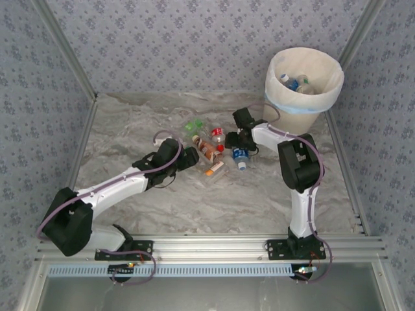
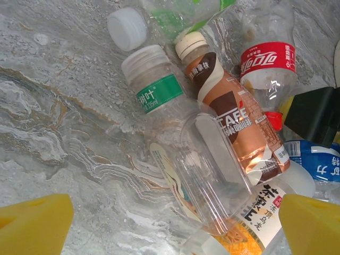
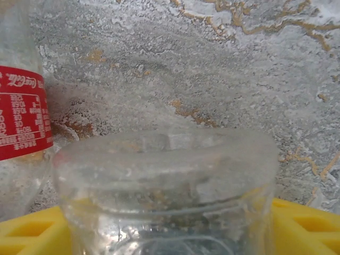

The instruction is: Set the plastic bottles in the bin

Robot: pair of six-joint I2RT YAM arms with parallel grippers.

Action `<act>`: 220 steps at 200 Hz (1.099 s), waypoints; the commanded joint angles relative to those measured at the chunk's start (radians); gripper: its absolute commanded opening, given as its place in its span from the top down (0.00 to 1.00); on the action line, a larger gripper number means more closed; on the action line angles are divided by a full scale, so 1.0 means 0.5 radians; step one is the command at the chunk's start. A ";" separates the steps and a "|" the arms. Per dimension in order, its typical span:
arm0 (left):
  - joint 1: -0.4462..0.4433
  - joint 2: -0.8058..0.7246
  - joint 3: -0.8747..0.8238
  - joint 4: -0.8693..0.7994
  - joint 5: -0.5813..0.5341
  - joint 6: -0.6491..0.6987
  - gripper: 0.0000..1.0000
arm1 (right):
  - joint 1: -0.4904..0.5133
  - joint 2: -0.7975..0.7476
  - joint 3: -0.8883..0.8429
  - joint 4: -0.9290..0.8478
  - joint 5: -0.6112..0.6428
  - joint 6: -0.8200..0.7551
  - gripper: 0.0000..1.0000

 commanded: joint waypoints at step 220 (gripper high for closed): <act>0.036 0.140 0.098 0.049 0.041 0.005 0.01 | 0.019 -0.936 -0.376 0.567 -0.170 -0.180 0.43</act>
